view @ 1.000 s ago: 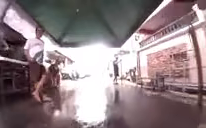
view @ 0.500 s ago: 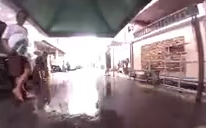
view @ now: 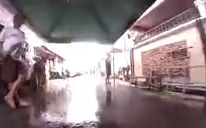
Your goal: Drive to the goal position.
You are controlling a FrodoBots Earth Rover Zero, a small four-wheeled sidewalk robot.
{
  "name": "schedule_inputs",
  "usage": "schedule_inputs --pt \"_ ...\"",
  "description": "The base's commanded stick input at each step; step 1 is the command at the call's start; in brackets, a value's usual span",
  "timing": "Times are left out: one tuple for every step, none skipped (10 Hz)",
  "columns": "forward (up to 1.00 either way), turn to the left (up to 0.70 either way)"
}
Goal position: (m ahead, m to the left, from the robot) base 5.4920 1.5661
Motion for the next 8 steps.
schedule_inputs --pt "0.99 0.4" --pt "0.99 0.01" --pt "0.99 0.0" --pt "0.99 0.0" --pt "0.99 0.0" --pt "0.99 0.0" --pt "0.99 0.0" --pt "0.99 0.0"
